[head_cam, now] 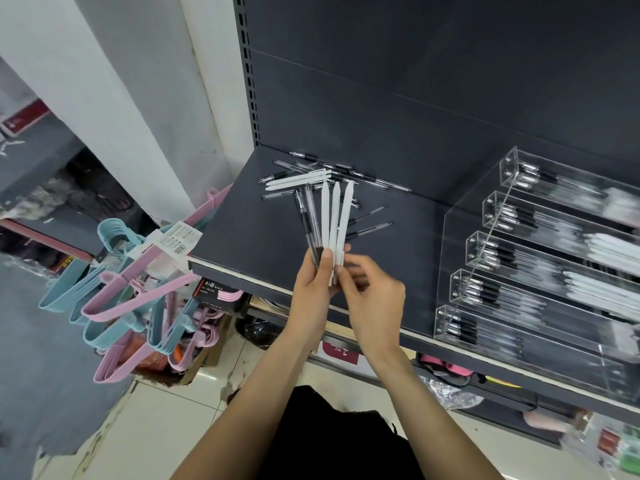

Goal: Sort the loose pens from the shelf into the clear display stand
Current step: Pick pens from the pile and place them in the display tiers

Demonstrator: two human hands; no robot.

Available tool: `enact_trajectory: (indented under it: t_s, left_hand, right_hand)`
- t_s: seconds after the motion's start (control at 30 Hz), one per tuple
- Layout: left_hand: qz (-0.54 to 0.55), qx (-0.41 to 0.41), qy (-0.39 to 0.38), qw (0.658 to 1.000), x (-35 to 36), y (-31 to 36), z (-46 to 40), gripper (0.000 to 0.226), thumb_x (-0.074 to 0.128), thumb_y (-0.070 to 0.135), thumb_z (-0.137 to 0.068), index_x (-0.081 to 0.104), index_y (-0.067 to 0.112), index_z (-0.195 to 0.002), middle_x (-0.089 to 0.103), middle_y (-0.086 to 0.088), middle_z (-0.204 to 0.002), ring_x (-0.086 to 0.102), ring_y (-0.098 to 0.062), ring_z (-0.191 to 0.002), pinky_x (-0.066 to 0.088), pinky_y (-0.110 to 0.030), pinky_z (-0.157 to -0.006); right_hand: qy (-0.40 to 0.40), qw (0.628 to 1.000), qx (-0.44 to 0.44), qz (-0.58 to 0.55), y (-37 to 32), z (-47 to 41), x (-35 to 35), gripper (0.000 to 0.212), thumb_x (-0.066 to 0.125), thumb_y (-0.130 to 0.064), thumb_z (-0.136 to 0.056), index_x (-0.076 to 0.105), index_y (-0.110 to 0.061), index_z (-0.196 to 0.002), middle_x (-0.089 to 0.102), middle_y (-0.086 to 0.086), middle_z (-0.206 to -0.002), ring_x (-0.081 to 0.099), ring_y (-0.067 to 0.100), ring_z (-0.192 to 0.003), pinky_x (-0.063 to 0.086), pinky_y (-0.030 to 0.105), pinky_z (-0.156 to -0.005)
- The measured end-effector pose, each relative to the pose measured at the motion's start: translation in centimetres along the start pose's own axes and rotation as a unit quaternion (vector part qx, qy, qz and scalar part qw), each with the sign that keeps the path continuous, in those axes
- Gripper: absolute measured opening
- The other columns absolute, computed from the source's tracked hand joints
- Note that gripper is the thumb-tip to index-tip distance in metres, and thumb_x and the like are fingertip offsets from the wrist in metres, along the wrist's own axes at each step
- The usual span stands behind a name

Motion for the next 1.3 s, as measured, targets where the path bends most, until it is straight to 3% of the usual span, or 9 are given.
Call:
enact_trajectory:
  t_s: [0.23,0.43,0.53,0.6,0.73,0.87,1.0,1.13,1.3]
  left_hand:
    - [-0.020,0.006,-0.004,1.000,-0.1,-0.3,-0.1,0.025,0.039,0.020,-0.102,0.053,0.004,-0.114,0.065,0.004,-0.087,0.064,0.000,-0.077,0.049,-0.014,-0.063]
    - [-0.024,-0.021,-0.054,0.998,-1.4,-0.1,-0.1,0.017,0.039,0.022,-0.101,0.052,0.013,-0.108,0.055,0.005,-0.082,0.045,-0.004,-0.062,0.040,-0.017,-0.052]
    - [-0.028,-0.058,-0.133,0.989,-2.1,-0.2,0.5,0.025,0.043,0.028,-0.096,0.051,0.017,-0.117,0.057,0.006,-0.084,0.041,-0.004,-0.059,0.033,-0.015,-0.050]
    - [-0.040,-0.070,-0.162,0.984,-2.2,-0.1,1.0,0.033,0.047,0.033,-0.091,0.051,0.016,-0.119,0.058,0.005,-0.087,0.040,-0.004,-0.060,0.033,-0.016,-0.050]
    - [-0.078,-0.059,-0.178,0.979,-2.3,0.2,1.4,0.035,0.047,0.038,-0.090,0.054,0.013,-0.114,0.050,-0.007,-0.092,0.038,-0.006,-0.062,0.034,-0.015,-0.051]
    - [-0.118,-0.061,-0.190,0.973,-2.2,0.8,1.3,0.036,0.046,0.042,-0.089,0.057,0.012,-0.107,0.041,-0.011,-0.081,0.037,-0.005,-0.058,0.033,-0.016,-0.053]
    - [-0.160,-0.080,-0.197,0.964,-2.6,0.2,1.2,0.045,0.046,0.042,-0.091,0.053,0.008,-0.118,0.043,-0.012,-0.090,0.038,-0.006,-0.063,0.034,-0.017,-0.053]
    - [-0.096,-0.100,-0.151,0.979,-2.2,-0.2,1.0,0.031,0.040,0.024,-0.101,0.051,0.012,-0.126,0.052,0.001,-0.088,0.041,-0.005,-0.063,0.033,-0.016,-0.052]
    - [-0.023,-0.095,-0.096,0.991,0.5,0.8,0.0,0.022,0.040,0.021,-0.101,0.057,0.010,-0.111,0.054,0.006,-0.079,0.037,-0.004,-0.056,0.026,-0.018,-0.049]
  right_hand:
    - [-0.035,0.947,-0.131,0.291,-1.5,-0.2,0.1,0.005,0.068,-0.015,-0.083,0.071,-0.016,-0.079,0.061,-0.001,-0.066,0.058,0.020,-0.046,0.045,0.025,-0.041]
    - [-0.021,0.968,-0.155,0.198,-3.3,-3.6,-2.8,0.011,0.063,-0.022,-0.087,0.069,-0.020,-0.096,0.060,-0.005,-0.090,0.058,0.013,-0.077,0.042,0.020,-0.063]
    - [-0.129,0.975,-0.134,0.119,-4.0,-7.5,-2.5,0.034,0.061,-0.030,-0.089,0.060,-0.022,-0.122,0.051,-0.005,-0.121,0.043,0.012,-0.112,0.028,0.007,-0.086]
    - [-0.243,0.954,-0.105,0.141,-4.1,-9.6,-1.3,0.041,0.061,-0.037,-0.088,0.055,-0.024,-0.127,0.042,-0.005,-0.134,0.032,0.013,-0.125,0.022,0.013,-0.095]
    - [-0.379,0.917,-0.064,0.111,-4.9,-11.2,-0.3,0.024,0.070,-0.034,-0.082,0.070,-0.017,-0.099,0.057,0.003,-0.121,0.048,0.018,-0.115,0.038,0.021,-0.082]
    - [-0.323,0.944,-0.034,0.057,-5.3,-11.9,-1.2,0.021,0.079,-0.034,-0.071,0.073,-0.016,-0.079,0.063,0.017,-0.106,0.056,0.030,-0.099,0.045,0.040,-0.087]
    - [-0.185,0.981,-0.060,0.012,-6.1,-13.1,-4.1,0.020,0.075,-0.038,-0.076,0.066,-0.020,-0.073,0.059,-0.006,-0.069,0.049,0.008,-0.065,0.040,0.027,-0.066]
    - [-0.038,0.990,-0.044,-0.127,-6.5,-10.8,-7.3,0.014,0.059,-0.020,-0.088,0.052,-0.027,-0.078,0.064,-0.004,-0.059,0.054,0.011,-0.052,0.044,0.026,-0.052]
    - [0.083,0.988,-0.122,0.054,-3.9,-3.3,-5.0,0.014,0.057,-0.012,-0.087,0.049,-0.018,-0.096,0.064,-0.007,-0.067,0.055,0.008,-0.053,0.042,0.012,-0.052]
Point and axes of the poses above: each hand's wrist, its own z-axis away from the middle knuckle, its own x-axis out of the palm, y = z × x, the point moved 4 cm from there along -z, towards the middle knuckle
